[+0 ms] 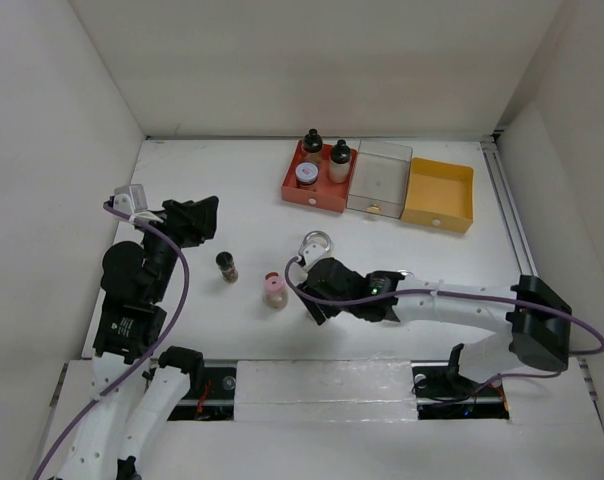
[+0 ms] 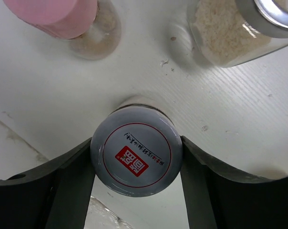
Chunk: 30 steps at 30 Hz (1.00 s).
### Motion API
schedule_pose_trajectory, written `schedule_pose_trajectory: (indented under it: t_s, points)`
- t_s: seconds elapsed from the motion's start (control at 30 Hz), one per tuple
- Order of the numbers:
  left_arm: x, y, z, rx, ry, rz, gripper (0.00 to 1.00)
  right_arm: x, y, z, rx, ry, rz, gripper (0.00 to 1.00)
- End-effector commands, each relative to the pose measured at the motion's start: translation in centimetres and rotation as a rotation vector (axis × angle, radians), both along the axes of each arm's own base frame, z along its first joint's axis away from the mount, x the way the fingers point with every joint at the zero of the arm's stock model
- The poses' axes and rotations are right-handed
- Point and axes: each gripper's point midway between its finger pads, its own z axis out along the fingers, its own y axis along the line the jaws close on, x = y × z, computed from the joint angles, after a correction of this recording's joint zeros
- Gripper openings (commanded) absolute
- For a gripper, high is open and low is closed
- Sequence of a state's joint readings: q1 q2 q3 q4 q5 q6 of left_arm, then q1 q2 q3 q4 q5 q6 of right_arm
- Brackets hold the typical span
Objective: Organize the condiment bottles
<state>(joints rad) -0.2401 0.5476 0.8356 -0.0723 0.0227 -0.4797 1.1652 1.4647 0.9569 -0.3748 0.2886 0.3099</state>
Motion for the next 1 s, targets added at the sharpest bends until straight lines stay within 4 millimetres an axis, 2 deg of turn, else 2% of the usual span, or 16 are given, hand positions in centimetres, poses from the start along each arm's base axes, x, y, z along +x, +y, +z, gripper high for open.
schedule_pose_trajectory:
  t_s: [0.0,0.13,0.17,0.27,0.3,0.37,0.4,0.43,0.47,0.53,0.57,0.6,0.67,0.7,0.87,0.97]
  points:
    - [-0.4,-0.2,2.3,-0.008,-0.065,-0.016,0.57,2.5,1.6,10.6,0.23,-0.192,-0.035,0.57]
    - [-0.2,-0.4,2.3,-0.016,-0.063,-0.026,0.57,6.9,0.5,18.0,0.327,-0.355,-0.097,0.57]
    - [-0.2,-0.4,2.3,-0.016,-0.063,-0.026,0.57,9.0,-0.2,19.7,0.371,-0.387,-0.122,0.57]
    - [0.0,-0.6,2.3,-0.014,-0.062,-0.035,0.57,13.8,-0.5,22.7,0.414,-0.475,-0.166,0.57]
    - [0.0,-0.6,2.3,-0.014,-0.062,-0.035,0.57,16.2,-1.7,23.2,0.411,-0.499,-0.21,0.56]
    - [0.3,-0.7,2.0,-0.012,-0.053,-0.035,0.57,19.6,-1.6,24.0,0.399,-0.536,-0.247,0.56]
    - [0.3,-0.7,2.0,-0.012,-0.053,-0.035,0.57,21.5,-2.4,24.2,0.391,-0.547,-0.286,0.56]
    - [0.3,-0.7,2.0,-0.012,-0.053,-0.035,0.57,22.8,-2.4,25.9,0.409,-0.58,-0.291,0.56]
    - [0.3,-0.7,2.0,-0.012,-0.053,-0.035,0.57,24.5,-2.0,24.5,0.38,-0.573,-0.3,0.56]
    - [0.3,-0.7,2.0,-0.012,-0.053,-0.035,0.57,26.9,-2.7,24.4,0.382,-0.572,-0.314,0.56]
    - [0.3,-0.7,2.0,-0.012,-0.053,-0.035,0.57,27.8,-2.7,25.2,0.4,-0.59,-0.319,0.56]
    - [0.3,-0.7,2.0,-0.012,-0.053,-0.035,0.57,29.1,-2.5,23.7,0.382,-0.57,-0.32,0.56]
    - [0.3,-0.5,2.0,-0.013,-0.053,-0.026,0.57,30.8,-3.3,23.5,0.378,-0.572,-0.339,0.56]
    - [0.3,-0.5,2.0,-0.013,-0.053,-0.026,0.57,31.6,-3.1,22.2,0.364,-0.554,-0.339,0.56]
    - [0.6,-0.6,1.8,-0.011,-0.044,-0.026,0.57,33.9,-4.7,20.3,0.349,-0.527,-0.367,0.56]
    - [0.8,-0.6,1.6,-0.009,-0.035,-0.026,0.57,34.9,-4.6,18.4,0.333,-0.506,-0.368,0.56]
